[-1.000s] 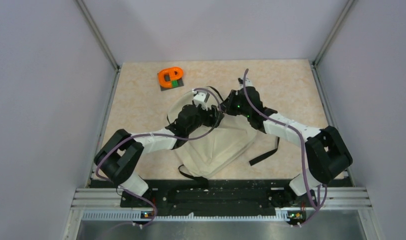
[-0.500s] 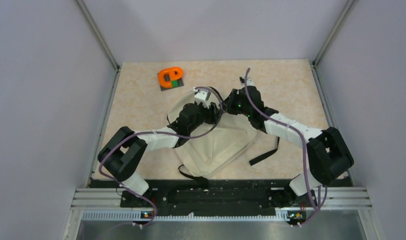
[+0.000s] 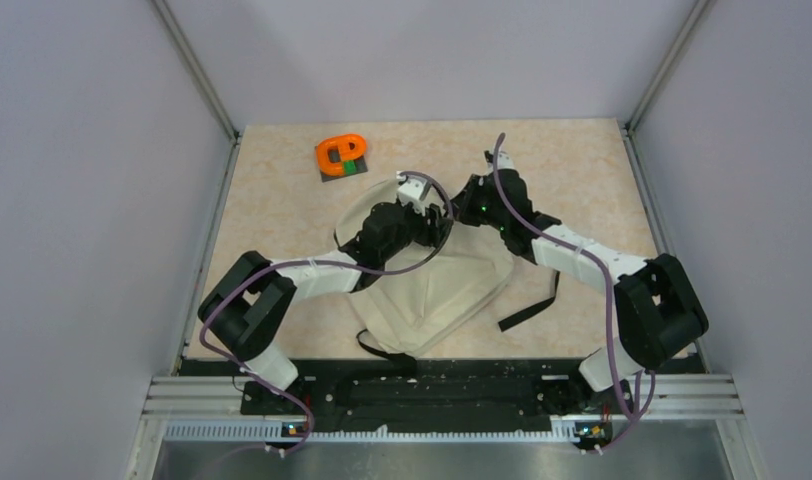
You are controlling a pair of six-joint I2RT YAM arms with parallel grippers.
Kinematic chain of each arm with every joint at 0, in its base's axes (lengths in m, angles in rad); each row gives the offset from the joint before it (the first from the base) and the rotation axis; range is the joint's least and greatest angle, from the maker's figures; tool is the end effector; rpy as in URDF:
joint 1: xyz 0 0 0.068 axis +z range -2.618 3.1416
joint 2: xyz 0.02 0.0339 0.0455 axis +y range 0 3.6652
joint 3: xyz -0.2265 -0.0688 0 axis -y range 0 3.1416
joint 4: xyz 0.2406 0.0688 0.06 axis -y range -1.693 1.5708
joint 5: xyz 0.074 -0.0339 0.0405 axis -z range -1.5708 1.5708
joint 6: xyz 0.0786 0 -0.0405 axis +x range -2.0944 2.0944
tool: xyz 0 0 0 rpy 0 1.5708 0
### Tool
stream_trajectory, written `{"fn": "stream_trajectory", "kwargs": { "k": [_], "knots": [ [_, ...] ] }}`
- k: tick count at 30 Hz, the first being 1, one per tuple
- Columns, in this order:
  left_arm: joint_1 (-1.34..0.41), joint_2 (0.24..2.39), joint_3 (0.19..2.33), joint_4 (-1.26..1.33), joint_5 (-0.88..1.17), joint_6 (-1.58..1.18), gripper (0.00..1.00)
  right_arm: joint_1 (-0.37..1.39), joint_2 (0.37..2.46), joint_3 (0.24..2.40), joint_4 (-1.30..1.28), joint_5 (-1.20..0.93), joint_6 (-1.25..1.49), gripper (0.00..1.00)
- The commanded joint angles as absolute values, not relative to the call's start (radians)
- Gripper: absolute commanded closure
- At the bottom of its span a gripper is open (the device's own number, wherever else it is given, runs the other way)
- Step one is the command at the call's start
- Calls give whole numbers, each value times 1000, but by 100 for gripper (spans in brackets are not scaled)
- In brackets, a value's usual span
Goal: Pack the student bag
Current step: Zip the student bag at the center of the board.
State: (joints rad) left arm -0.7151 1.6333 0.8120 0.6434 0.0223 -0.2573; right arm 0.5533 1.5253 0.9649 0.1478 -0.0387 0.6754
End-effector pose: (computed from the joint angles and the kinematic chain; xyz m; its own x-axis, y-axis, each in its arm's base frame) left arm 0.2949 -0.2585 0.1773 -0.3002 -0.0762 -0.9508 0.6160 0.7456 -0.2543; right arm 0.3261 0.2050 0.2015 -0.6134 0.3554 -0.7053 -0.2201 0.7807 0.5849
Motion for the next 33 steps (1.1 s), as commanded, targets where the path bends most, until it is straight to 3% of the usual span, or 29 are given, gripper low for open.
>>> {"fn": "stream_trajectory", "kwargs": {
  "k": [1,7,11,18,19,22,26,29,33],
  "knots": [
    [-719,1661,877,666,62,-215,42,537,1488,1002,172,-67,662,100],
    [-718,1699,905,675,51,-207,44,535,1487,1016,143,-96,655,100],
    [-719,1734,944,651,59,-205,50,535,1475,1015,132,-104,655,100],
    [-719,1730,925,677,18,-235,91,531,1458,1018,109,-98,633,98],
    [-719,1727,919,681,15,-239,95,528,1458,1023,104,-98,624,92],
    [-720,1719,906,682,16,-250,100,485,1469,1055,60,-100,567,57],
    [-719,1704,884,691,9,-265,100,387,1508,1083,18,-143,457,34],
    [-719,1694,875,692,9,-274,100,302,1552,1075,9,-233,392,28],
    [-719,1685,868,696,9,-283,100,203,1657,1079,3,-454,305,28]
  ]
}}
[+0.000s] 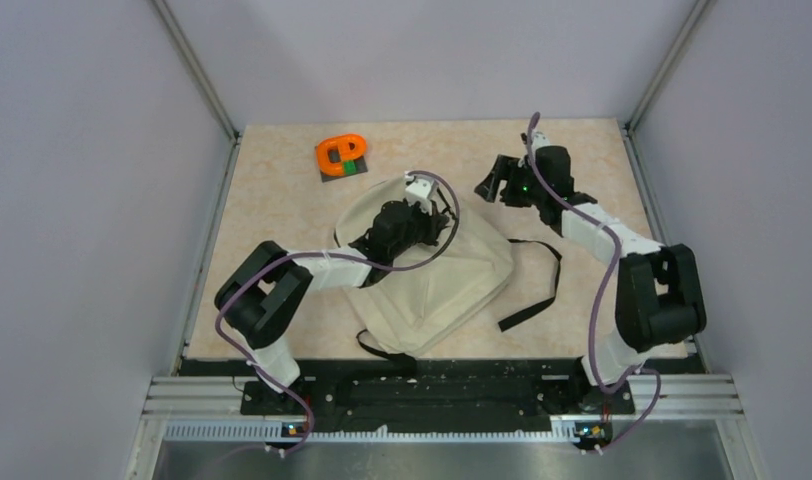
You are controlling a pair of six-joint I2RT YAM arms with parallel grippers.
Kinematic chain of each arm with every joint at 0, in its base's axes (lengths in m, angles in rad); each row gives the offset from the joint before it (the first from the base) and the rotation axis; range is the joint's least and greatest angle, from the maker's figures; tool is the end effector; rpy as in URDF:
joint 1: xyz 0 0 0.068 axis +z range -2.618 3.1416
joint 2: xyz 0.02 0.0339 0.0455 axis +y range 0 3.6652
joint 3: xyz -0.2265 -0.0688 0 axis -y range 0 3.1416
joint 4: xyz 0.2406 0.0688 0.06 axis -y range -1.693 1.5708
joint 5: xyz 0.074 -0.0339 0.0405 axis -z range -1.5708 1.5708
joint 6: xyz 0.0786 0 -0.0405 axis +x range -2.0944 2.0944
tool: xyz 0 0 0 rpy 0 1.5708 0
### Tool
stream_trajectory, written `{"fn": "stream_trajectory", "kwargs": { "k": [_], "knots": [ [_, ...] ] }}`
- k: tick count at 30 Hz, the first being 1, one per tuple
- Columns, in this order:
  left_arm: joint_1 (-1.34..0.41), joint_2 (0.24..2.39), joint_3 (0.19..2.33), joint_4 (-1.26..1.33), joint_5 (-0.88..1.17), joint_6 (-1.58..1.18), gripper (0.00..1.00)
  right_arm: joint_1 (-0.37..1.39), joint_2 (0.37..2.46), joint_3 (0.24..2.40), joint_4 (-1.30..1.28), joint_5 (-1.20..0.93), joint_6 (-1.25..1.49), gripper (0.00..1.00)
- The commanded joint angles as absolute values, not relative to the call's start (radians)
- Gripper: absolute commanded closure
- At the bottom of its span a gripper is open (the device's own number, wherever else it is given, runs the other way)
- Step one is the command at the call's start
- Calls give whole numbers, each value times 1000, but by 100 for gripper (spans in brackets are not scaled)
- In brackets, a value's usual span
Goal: Pack the student bag
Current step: Zip the student bag at the center of the board.
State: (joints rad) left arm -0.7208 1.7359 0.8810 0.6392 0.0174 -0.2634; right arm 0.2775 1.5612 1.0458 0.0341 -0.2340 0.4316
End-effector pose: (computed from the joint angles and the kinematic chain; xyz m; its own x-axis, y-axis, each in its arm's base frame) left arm 0.3067 -0.2713 0.1621 -0.3304 -0.0563 -0.9422 0.6076 0.7512 -0.2579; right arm 0.3702 0.1244 0.2040 -0.5986 0.2526 -0.7602 -0.2353 0.8517 0.4683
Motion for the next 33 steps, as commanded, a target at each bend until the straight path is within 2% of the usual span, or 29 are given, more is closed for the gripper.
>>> {"fn": "stream_trajectory", "kwargs": {
  "k": [1,9,17,21,23,26,27,33],
  "knots": [
    [-718,1685,870,697,10,-284,100,191,1675,1078,3,-492,285,28],
    [-719,1665,867,693,10,-279,100,183,1734,1084,-23,-682,198,27],
    [-718,1636,856,701,9,-281,100,183,1796,1111,-83,-598,151,27],
    [-719,1631,857,697,11,-278,100,183,1830,1120,-77,-632,159,28],
    [-719,1628,856,699,14,-276,100,184,1843,1123,-73,-667,168,38],
    [-718,1619,853,701,15,-275,100,182,1846,1124,-68,-644,196,70],
    [-719,1603,844,702,9,-275,100,179,1832,1118,-61,-592,218,100],
    [-718,1526,763,711,-52,-275,100,130,1804,1076,-38,-469,312,100]
  ]
}}
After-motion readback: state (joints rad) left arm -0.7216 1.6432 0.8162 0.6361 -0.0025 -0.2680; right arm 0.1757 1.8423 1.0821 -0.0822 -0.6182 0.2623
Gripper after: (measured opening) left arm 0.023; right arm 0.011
